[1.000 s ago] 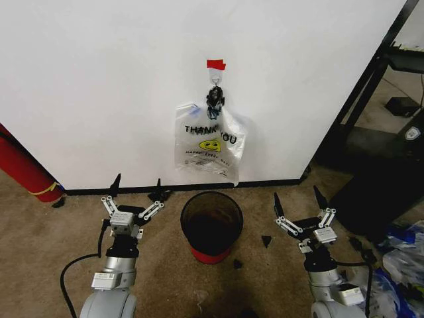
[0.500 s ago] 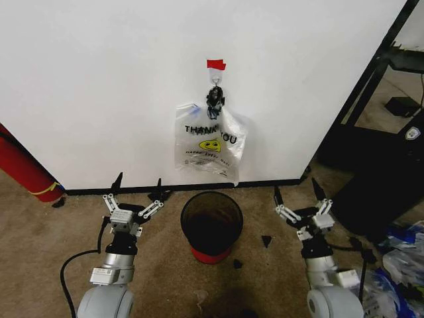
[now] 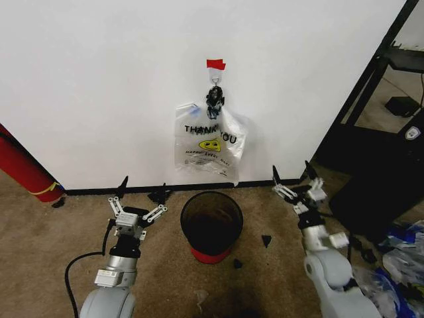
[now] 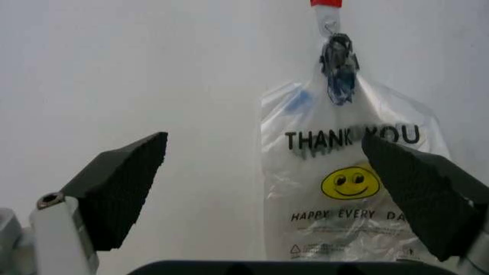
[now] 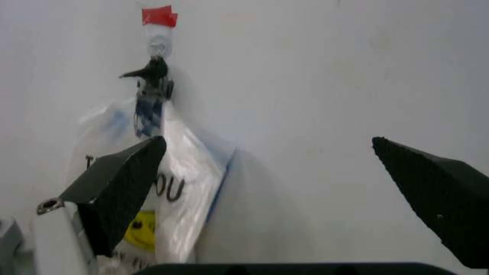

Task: Pick up the garbage bag from the wall and place it over the trash bin.

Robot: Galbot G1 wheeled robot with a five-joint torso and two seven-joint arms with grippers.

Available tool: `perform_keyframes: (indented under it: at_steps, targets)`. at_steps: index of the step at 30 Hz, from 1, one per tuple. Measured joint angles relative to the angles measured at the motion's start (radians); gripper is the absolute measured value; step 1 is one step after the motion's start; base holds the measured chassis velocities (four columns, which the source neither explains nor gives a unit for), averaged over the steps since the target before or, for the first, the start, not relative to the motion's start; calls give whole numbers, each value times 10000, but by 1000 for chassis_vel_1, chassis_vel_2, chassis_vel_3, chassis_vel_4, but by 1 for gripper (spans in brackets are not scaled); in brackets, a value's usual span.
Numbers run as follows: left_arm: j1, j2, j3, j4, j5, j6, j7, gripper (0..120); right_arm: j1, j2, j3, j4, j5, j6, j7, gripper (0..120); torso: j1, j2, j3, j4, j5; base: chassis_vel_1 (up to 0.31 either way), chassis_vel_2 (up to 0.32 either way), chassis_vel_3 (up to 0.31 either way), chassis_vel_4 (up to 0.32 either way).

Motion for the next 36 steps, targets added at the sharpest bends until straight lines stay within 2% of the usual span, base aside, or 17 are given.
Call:
perform_keyframes:
  at_steps: [8,27,36]
  targets:
    - [82,-11,-37,109,-49,46,-4,100,1592,124,-444,-1585,360,-65,117,100,0,-1,1,1,0,0,0,0,0]
    - [-238,132,-26,188,-576,256,127,100,3708,301,-864,-4226,576,240,78,100,0,0,0,1,-4,0,0,0,0]
    - [194,-320,-49,-227,-511,68,278,100,4684,747,-1290,-5478,1526,150,98,100,0,-1,0,3,0,0,0,0,0]
